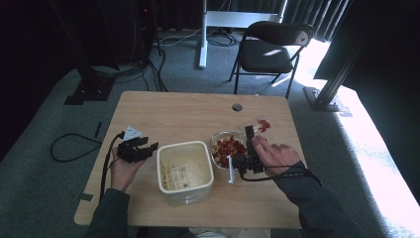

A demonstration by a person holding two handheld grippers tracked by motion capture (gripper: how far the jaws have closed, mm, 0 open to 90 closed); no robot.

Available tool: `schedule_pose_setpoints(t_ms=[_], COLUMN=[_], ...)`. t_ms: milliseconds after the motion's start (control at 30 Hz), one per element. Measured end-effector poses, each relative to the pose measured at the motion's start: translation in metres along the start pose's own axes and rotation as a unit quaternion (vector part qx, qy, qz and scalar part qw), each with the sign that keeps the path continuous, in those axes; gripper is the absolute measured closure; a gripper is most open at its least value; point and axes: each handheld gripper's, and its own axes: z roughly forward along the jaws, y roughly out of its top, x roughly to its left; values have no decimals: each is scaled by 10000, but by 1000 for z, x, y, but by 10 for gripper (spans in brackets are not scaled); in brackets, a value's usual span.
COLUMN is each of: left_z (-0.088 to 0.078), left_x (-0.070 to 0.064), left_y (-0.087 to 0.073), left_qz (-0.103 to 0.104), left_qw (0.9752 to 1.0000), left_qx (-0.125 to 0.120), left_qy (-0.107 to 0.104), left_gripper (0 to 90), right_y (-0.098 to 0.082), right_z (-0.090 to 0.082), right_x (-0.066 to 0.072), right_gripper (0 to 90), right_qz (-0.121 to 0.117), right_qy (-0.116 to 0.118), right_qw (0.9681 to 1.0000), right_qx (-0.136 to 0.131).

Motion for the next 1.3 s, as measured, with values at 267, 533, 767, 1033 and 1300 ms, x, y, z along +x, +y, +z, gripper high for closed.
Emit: schedule_pose_setpoints(t_ms=[267,533,767,1033,1300], left_z=[-1,-1,1,3,3], left_x=[0,1,1,-1,2], left_y=[0,0,1,-1,-3], left_qz=[6,2,9,12,-30], left_qw=[10000,10000,10000,10000,10000], left_qx=[-4,10,15,22,52], left_qy=[9,20,10,-26,9], left_gripper=[488,488,488,488,488], right_y=[1,2,-6,-41,-77], right_z=[1,2,4,8,7], right_x=[1,4,0,-17,-27], right_gripper=[428,428,428,425,423], right_qz=[-118,-172,428,3249,5444], right_qy=[-32,-30,113,944,1709], right_qw=[9999,9998,9988,9379,8080], right_qx=[8,-1,-222,-772,-1469])
